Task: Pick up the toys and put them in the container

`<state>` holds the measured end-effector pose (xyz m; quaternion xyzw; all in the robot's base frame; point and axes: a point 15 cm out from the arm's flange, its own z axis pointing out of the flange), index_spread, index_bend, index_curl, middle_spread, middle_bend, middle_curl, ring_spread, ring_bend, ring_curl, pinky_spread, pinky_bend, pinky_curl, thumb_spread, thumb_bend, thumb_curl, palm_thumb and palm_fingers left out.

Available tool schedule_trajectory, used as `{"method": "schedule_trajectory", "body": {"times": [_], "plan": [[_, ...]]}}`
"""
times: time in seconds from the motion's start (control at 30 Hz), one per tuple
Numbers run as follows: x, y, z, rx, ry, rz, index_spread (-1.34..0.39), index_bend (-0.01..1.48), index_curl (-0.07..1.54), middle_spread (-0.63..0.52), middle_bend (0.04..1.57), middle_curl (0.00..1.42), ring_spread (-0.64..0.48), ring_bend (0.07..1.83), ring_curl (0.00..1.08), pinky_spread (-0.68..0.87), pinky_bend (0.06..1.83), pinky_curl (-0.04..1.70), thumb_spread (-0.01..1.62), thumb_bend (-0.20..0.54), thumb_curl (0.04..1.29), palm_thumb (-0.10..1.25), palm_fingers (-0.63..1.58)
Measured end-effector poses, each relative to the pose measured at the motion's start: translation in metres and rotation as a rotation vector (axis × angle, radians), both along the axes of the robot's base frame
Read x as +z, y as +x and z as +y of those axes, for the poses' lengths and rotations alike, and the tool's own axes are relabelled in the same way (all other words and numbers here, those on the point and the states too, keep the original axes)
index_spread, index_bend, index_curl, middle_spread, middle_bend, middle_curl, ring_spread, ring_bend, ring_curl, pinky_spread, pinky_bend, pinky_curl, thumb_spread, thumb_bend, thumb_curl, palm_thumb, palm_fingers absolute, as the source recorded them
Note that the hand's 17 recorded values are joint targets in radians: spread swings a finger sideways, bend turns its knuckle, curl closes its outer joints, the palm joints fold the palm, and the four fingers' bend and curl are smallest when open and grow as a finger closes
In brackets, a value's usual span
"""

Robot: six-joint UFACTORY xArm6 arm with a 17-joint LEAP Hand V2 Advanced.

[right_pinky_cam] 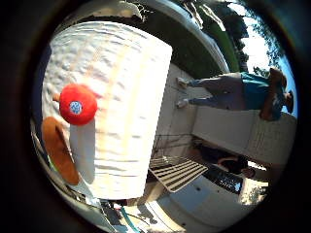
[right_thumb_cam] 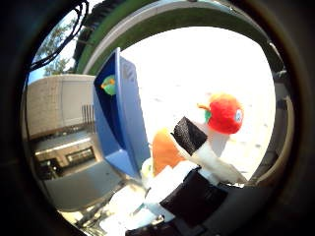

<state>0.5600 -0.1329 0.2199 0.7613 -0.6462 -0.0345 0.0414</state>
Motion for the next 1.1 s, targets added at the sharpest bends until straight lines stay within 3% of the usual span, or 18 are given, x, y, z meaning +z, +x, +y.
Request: {"method": "schedule_trajectory", "body": {"times": [0.23,0.33,0.47,0.6,0.77,0.9,1.1], "plan": [[-0.058,-0.008,0.0,-0.001,0.019,0.101,-0.15,0.16,0.26,0.03,0.21,0.35,0.28,0.42,0.32,0.46,0.53,0.24,1.17,-0.024,0.32,0.48,0.25],[-0.07,-0.012,-0.001,0.008,0.008,0.129,-0.11,0.15,0.25,0.01,0.26,0.36,0.29,0.54,0.33,0.47,0.54,0.22,1.17,-0.022,0.32,0.5,0.5],[-0.071,-0.015,-0.003,0.021,-0.008,0.147,-0.21,0.11,0.2,-0.03,0.51,0.45,0.22,0.82,0.4,0.47,0.73,0.25,1.16,-0.016,0.32,0.53,1.16],[-0.05,-0.021,-0.001,0.029,-0.001,0.146,-0.34,0.19,0.22,-0.1,0.77,0.62,0.1,1.12,0.58,0.44,1.0,0.41,1.15,-0.007,0.35,0.61,1.17],[-0.008,-0.033,0.006,0.036,0.001,0.14,-0.44,0.33,0.25,-0.14,0.91,0.72,0.03,1.19,0.65,0.38,1.2,0.5,1.14,0.022,0.39,0.73,1.19],[0.025,-0.056,0.024,0.051,0.009,0.189,-0.54,0.53,0.31,-0.17,1.02,0.81,-0.02,1.24,0.7,0.32,1.35,0.59,1.15,0.056,0.45,0.87,1.13],[0.101,-0.097,0.081,0.125,0.027,0.209,-0.65,0.73,0.44,-0.2,1.12,0.92,-0.07,1.32,0.77,0.24,1.46,0.69,1.18,0.025,0.5,0.93,1.0]]}}
